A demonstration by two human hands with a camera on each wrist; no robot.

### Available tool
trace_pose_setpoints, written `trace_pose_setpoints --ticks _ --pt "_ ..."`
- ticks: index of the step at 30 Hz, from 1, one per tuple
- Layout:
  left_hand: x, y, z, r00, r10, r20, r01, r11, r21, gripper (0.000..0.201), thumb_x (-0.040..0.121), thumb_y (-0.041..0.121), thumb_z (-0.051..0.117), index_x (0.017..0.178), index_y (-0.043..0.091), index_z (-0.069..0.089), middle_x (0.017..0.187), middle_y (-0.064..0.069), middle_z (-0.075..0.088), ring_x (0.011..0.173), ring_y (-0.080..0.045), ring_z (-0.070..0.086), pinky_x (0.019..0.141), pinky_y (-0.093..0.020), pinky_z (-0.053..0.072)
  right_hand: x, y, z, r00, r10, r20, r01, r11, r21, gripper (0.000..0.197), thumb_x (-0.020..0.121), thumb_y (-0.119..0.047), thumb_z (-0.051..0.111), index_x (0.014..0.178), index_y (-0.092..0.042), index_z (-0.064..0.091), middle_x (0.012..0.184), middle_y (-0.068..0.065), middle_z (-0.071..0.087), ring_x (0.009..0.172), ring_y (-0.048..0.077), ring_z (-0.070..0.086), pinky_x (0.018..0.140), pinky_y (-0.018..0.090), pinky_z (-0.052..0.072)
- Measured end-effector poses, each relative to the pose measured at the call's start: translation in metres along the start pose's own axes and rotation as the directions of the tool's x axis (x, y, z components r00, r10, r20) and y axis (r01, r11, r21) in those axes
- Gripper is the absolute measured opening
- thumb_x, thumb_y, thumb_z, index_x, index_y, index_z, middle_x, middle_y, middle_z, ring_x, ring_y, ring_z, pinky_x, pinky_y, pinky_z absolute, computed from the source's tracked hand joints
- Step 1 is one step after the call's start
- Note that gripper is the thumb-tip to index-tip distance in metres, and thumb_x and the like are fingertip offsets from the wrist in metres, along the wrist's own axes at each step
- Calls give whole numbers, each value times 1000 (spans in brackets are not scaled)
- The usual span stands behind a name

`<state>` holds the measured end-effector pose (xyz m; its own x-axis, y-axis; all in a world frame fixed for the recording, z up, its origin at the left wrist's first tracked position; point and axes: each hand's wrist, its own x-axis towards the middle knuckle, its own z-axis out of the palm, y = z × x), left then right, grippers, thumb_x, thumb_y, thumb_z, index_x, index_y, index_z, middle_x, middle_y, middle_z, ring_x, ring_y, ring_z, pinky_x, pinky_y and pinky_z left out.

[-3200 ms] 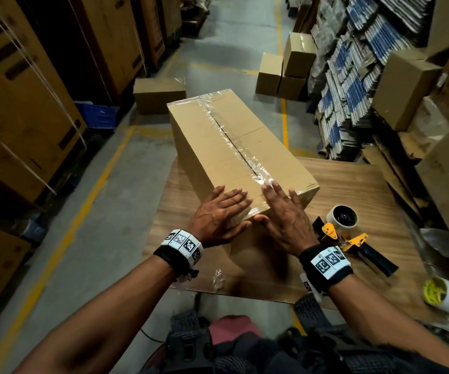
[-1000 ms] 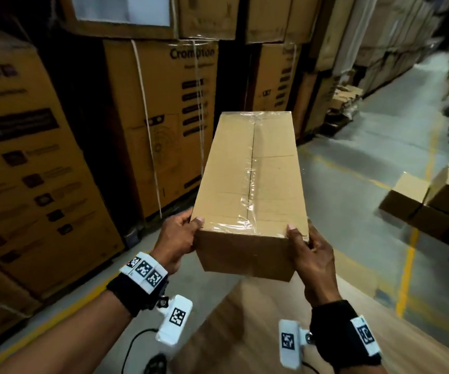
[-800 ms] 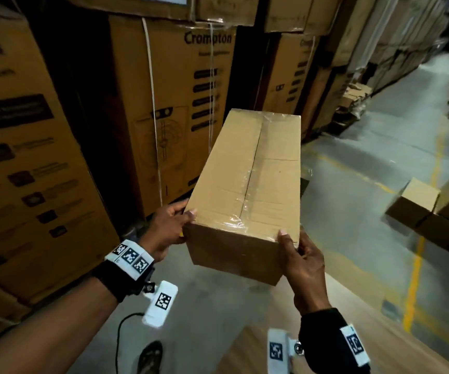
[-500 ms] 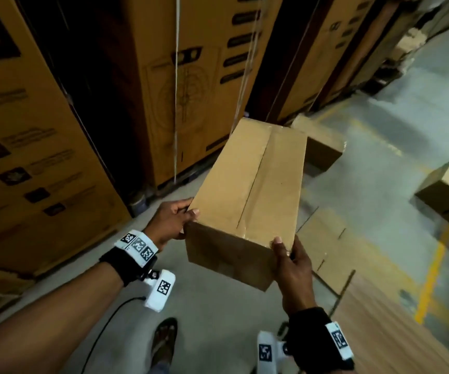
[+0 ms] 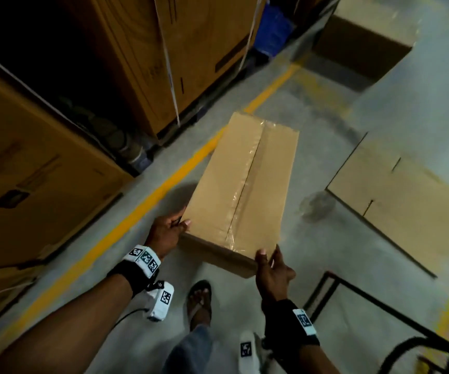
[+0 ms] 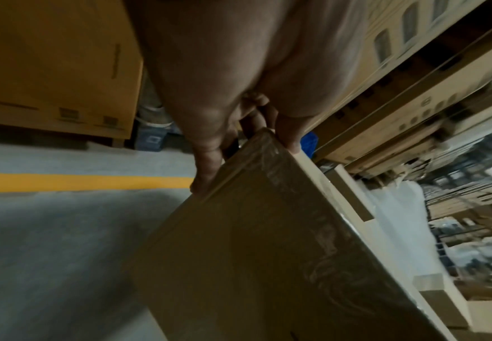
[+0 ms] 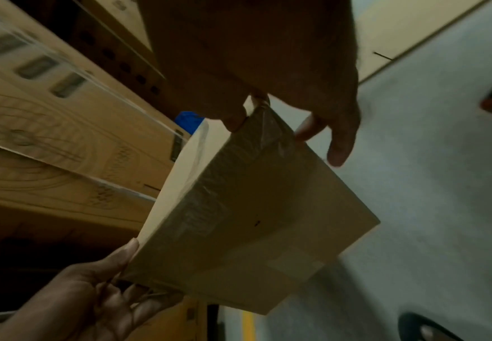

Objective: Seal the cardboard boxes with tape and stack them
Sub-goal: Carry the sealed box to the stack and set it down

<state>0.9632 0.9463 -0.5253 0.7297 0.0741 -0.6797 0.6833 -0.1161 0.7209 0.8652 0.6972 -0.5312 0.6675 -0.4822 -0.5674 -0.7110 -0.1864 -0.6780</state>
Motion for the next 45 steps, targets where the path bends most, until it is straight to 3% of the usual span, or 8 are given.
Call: trace_pose_setpoints --ticks 3,6,10,13,20,26,32,45 --pt "32 -42 -3 999 30 -38 -26 996 86 44 99 -2 65 142 0 60 132 -20 67 74 14 55 98 -33 54 21 44 31 995 87 45 -92 986 142 37 86 -67 61 122 -60 60 92 0 75 84 33 74 72 58 63" --pt "58 -74 -4 998 47 -49 -38 983 179 44 98 2 68 142 1 60 130 -22 69 68 22 53 72 -8 49 37 71 51 989 133 69 -144 969 200 55 83 -64 67 133 -41 63 96 -7 77 85 30 75 73 51 63" --pt "80 -95 2 999 -24 -39 32 974 225 49 100 13 69 147 12 58 139 -16 65 111 -10 63 96 -32 53 52 91 70 989 145 41 -150 950 275 37 98 -36 67 134 -34 65 99 0 76 81 20 69 73 39 59" --pt "87 -106 8 966 -259 -12 258 959 116 50 101 19 68 148 32 57 141 4 57 125 -25 54 81 -55 60 58 110 80 977 209 44 -213 932 295 34 102 -15 63 133 -28 67 100 -1 74 84 19 67 83 38 59" --pt "121 -134 14 986 -98 -138 134 950 281 50 98 11 71 146 18 59 137 -16 66 126 -28 63 110 -47 50 68 114 100 980 189 60 -198 907 371 40 99 -26 69 135 -43 63 117 0 73 101 26 69 82 40 61" --pt "148 -120 10 981 -170 -90 192 838 511 69 104 28 63 163 30 28 165 -27 14 157 -36 13 124 -39 24 77 97 112 899 374 229 -439 779 449 59 102 -21 64 154 -29 39 159 8 34 135 35 52 110 49 48" --pt "116 -105 -1 995 -68 -70 93 889 449 66 95 18 76 155 21 49 146 -27 54 136 -40 54 111 -41 47 50 53 90 944 213 251 -301 868 395 31 99 -29 69 126 -38 57 149 3 46 121 31 62 105 48 52" --pt "-130 26 30 979 154 135 -179 964 195 31 98 13 71 128 17 68 112 -11 69 101 -27 68 78 -32 51 -149 -62 -85 947 -38 320 -86 928 364 15 100 -26 68 115 -27 71 127 2 65 103 18 70 78 38 62"
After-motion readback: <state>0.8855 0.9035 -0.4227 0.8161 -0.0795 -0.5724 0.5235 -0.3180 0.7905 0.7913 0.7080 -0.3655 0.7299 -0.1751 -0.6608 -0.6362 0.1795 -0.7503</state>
